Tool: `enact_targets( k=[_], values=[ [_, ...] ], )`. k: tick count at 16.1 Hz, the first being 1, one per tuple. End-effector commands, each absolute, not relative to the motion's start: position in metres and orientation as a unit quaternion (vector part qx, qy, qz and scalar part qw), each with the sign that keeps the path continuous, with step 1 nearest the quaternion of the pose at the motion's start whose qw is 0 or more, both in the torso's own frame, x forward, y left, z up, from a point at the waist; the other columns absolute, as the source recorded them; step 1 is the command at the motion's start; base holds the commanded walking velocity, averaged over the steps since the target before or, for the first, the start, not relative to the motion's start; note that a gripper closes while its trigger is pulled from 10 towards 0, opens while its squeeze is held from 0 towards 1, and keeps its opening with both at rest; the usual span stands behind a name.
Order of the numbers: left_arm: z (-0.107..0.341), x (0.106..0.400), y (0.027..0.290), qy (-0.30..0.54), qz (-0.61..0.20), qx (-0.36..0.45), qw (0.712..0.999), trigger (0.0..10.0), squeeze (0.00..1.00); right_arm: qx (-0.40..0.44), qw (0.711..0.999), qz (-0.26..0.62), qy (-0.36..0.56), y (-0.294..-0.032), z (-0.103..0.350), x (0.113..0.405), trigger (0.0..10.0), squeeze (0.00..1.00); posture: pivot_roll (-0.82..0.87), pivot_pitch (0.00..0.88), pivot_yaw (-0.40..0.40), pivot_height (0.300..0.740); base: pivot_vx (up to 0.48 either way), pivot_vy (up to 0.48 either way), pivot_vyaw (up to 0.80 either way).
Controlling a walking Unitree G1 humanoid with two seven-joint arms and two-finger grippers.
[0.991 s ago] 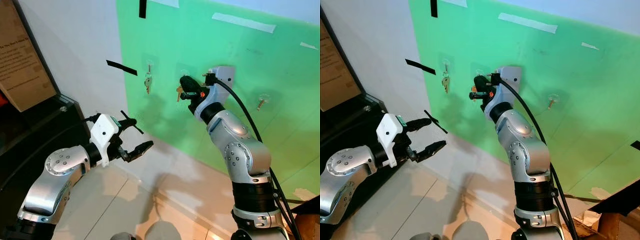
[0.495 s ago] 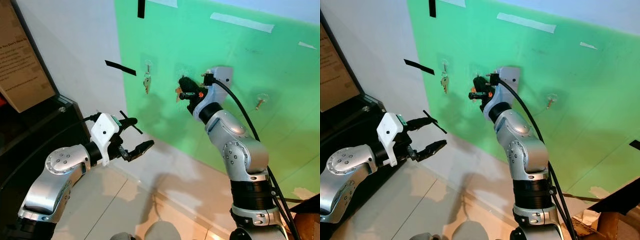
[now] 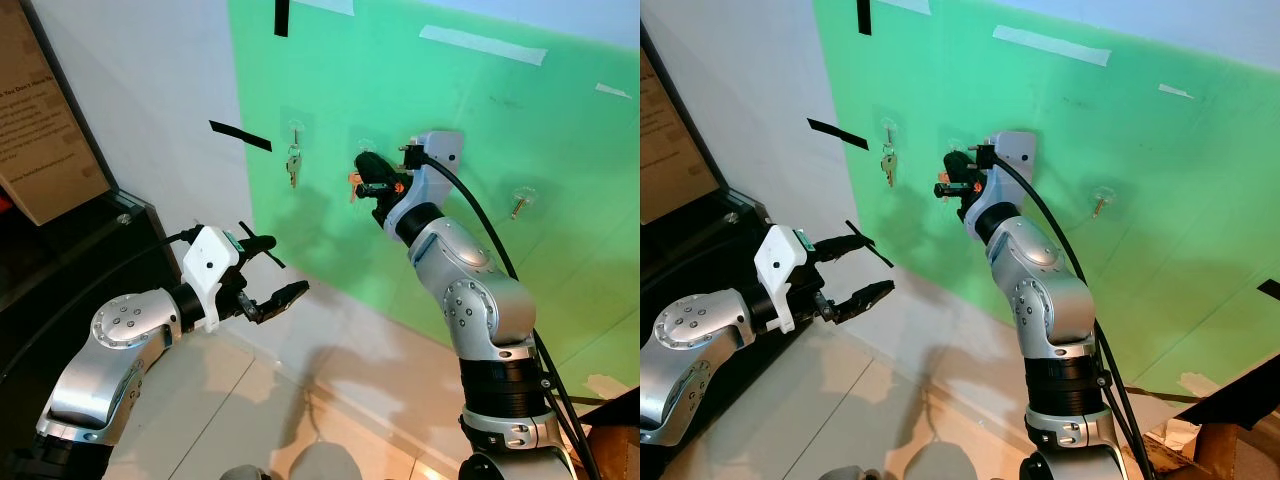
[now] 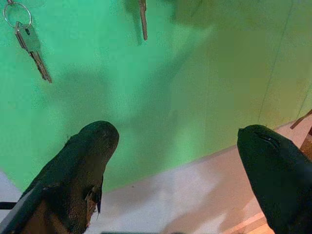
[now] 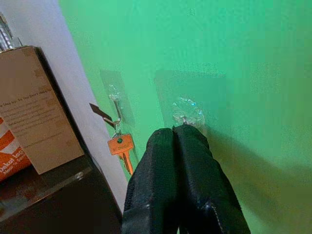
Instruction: Hang keys on a hook
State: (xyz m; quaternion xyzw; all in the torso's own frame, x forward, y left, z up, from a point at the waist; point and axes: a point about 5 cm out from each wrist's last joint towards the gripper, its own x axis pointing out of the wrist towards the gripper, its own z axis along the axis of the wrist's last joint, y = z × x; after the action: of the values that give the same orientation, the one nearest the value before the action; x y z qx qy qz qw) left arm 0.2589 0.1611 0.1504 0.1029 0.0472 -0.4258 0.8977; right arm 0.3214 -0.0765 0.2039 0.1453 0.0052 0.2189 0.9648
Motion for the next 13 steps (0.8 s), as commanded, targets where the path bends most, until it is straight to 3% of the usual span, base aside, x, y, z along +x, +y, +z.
enact_targets(
  k=[1, 13],
  values=[
    [0.1530, 0.2609, 0.1590, 0.043, -0.430, 0.109, 0.895, 10.0, 0.00, 0.143, 0.961, 0.238, -0.001, -0.0694, 0.2090, 0.3217, 10.0, 0.00, 0.06, 0.000, -0.038, 0.740, 0.000, 0.000, 0.00],
    [0.1537, 0.2621, 0.1583, 0.044, -0.433, 0.108, 0.894, 10.0, 0.00, 0.153, 0.947, 0.281, -0.002, -0.0626, 0.2116, 0.3172, 10.0, 0.00, 0.06, 0.000, -0.031, 0.740, 0.000, 0.000, 0.00]
  ],
)
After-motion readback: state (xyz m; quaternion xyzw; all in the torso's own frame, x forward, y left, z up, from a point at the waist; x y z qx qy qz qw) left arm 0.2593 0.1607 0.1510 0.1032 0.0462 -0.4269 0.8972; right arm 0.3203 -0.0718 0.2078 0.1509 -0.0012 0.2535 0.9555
